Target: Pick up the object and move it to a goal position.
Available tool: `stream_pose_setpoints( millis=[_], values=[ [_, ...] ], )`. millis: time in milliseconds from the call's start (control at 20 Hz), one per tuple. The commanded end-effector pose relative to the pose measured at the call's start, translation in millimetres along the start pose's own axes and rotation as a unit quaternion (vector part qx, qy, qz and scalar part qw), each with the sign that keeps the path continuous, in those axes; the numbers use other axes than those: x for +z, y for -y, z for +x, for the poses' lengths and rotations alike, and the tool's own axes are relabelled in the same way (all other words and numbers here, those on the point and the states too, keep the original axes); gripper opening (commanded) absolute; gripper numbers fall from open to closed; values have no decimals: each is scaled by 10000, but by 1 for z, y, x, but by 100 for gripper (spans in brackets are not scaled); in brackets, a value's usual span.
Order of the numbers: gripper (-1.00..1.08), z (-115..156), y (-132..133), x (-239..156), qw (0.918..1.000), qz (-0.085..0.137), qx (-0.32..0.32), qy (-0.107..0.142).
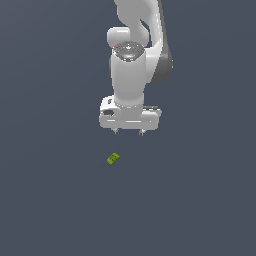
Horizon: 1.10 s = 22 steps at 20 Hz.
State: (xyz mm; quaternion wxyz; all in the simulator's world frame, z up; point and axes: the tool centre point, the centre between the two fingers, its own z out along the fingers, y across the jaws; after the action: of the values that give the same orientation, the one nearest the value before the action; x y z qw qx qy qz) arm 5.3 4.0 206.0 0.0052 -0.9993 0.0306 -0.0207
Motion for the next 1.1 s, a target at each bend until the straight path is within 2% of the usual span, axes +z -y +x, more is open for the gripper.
stream_pose_setpoints(
  millis=[0, 250, 450, 800, 1050],
  values=[
    [100, 1, -3, 6, 9999, 6, 144, 14],
    [100, 6, -13, 26, 9981, 19, 620, 48],
    [100, 10, -25, 49, 9932, 19, 1164, 84],
    [100, 15, -51, 98, 9733, -27, 2292, 146],
    [100, 16, -66, 123, 9582, -74, 2855, 166]
  ],
)
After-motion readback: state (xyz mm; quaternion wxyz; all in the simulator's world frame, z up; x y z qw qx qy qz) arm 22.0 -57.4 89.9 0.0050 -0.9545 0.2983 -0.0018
